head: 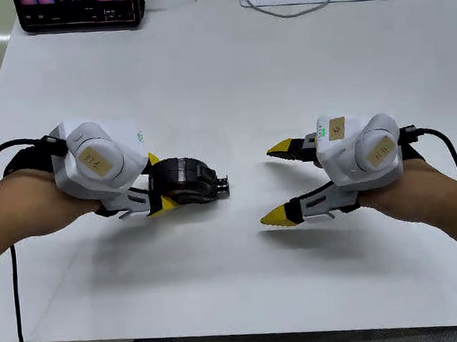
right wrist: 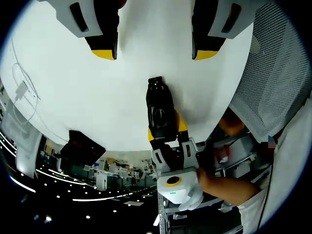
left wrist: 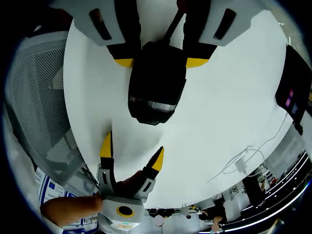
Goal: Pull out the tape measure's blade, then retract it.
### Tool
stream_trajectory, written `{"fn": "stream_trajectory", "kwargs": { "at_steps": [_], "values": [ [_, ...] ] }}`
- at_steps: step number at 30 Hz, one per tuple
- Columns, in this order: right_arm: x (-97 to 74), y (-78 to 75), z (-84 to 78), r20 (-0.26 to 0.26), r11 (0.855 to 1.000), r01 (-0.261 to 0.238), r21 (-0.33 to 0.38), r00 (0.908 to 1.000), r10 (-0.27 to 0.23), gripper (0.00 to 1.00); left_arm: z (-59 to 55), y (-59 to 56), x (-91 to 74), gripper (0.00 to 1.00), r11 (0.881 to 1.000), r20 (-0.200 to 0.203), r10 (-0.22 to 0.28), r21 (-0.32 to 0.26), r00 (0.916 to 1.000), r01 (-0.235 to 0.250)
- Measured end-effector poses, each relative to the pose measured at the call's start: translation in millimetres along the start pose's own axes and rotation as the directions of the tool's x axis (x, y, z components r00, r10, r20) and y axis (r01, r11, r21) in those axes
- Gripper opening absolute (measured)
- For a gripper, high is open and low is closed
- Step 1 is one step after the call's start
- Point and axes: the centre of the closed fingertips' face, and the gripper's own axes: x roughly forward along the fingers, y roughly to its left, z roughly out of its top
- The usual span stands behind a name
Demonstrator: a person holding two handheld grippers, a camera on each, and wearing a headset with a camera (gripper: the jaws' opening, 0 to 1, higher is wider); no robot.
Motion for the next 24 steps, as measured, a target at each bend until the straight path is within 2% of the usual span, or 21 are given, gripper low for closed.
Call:
{"fn": "stream_trajectory", "kwargs": {
  "at_steps": [18, 24],
  "values": [
    [26.0, -2.0, 8.0, 0.021, 0.999, -0.036, -0.010, 0.9991, 0.036, 0.47, -0.2, -0.6, 0.7, 0.28, 1.000, -0.005, -0.011, 0.002, 0.9999, 0.011],
    [31.8, -2.8, 11.2, 0.027, 0.997, -0.035, -0.063, 0.9990, 0.037, 0.39, -0.5, -0.5, 0.6, 0.28, 1.000, -0.006, -0.011, 0.003, 0.9999, 0.011]
  ]
}}
